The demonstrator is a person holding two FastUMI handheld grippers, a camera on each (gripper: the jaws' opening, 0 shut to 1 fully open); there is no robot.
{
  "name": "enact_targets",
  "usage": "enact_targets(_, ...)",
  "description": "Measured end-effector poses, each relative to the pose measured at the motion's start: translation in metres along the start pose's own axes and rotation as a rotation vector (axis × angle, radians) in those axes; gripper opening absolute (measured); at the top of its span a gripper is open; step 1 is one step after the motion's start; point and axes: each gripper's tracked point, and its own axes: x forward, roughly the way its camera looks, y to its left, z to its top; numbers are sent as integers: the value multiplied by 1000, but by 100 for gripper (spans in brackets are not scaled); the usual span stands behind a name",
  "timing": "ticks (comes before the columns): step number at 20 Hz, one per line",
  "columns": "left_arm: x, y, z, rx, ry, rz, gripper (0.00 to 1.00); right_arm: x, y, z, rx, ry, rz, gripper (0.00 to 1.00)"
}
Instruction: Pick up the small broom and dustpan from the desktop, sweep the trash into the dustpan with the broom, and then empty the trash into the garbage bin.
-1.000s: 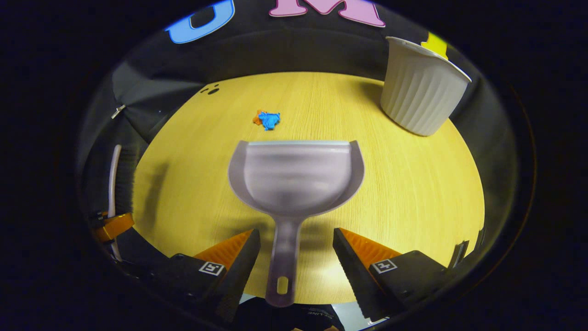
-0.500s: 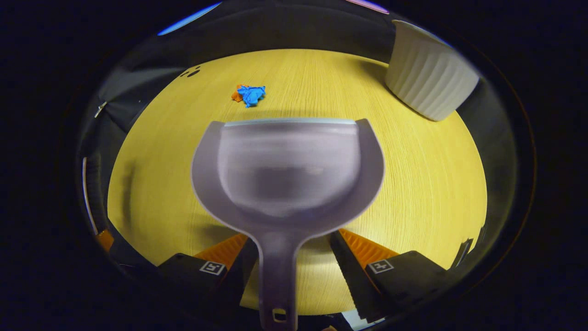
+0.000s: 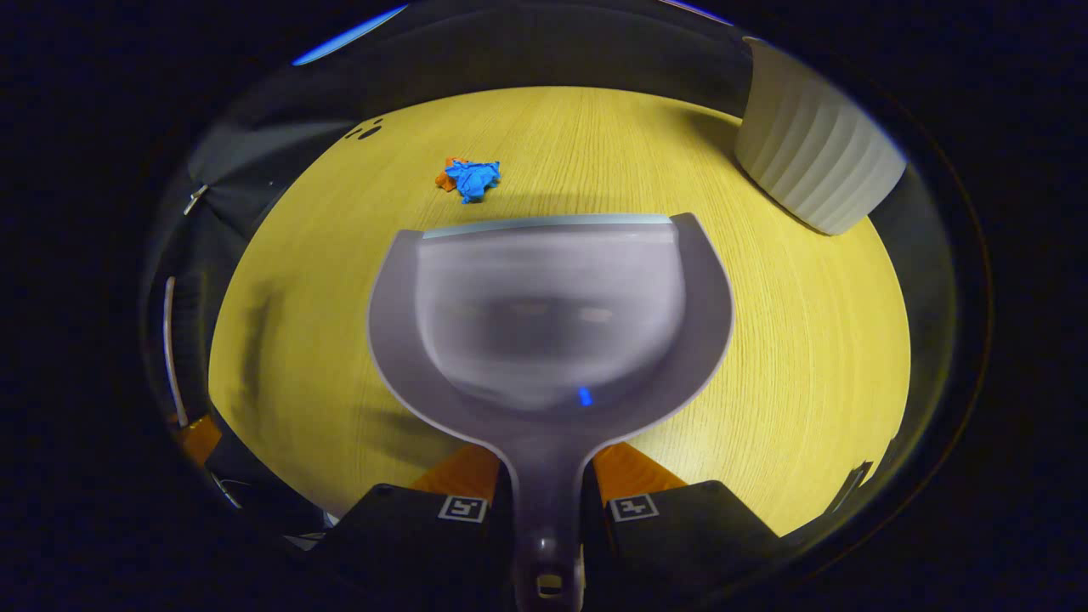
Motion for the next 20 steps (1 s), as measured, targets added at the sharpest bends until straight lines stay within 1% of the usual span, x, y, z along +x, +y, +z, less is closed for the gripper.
enact_targets(3,14,-9,24,51,13,-16,25,-4,-5,-2,-45,18,46,35)
enact_targets(4,21,-11,34,72,20,-20,25,-5,-8,-3,-63,18,52,39)
enact_targets(5,27,-13,44,98,24,-25,25,-4,-12,-4,-89,19,57,35)
enact_targets(8,48,-22,74,196,39,-40,25,-8,-26,-7,-142,29,70,35)
enact_targets(9,58,-27,82,228,49,-47,24,-8,-31,-7,-159,32,73,31)
enact_targets(10,67,-31,90,255,60,-56,24,-9,-35,-7,-176,33,78,35)
enact_targets(12,87,-41,105,294,83,-67,24,-9,-42,-5,-205,32,90,34)
enact_targets(13,96,-46,111,306,94,-67,23,-10,-45,-4,-212,30,94,35)
enact_targets(14,107,-51,117,315,102,-70,23,-12,-49,-5,-219,34,96,31)
enact_targets(15,117,-57,123,326,112,-74,25,-13,-51,-5,-224,36,100,35)
enact_targets(16,127,-62,129,343,125,-77,23,-15,-53,-4,-229,39,104,35)
enact_targets(17,137,-66,135,369,138,-80,23,-16,-57,-5,-233,42,109,34)
enact_targets(18,147,-70,141,403,147,-84,25,-19,-60,-6,-240,47,115,34)
enact_targets(20,167,-73,156,490,162,-82,24,-25,-68,-9,-269,57,126,34)
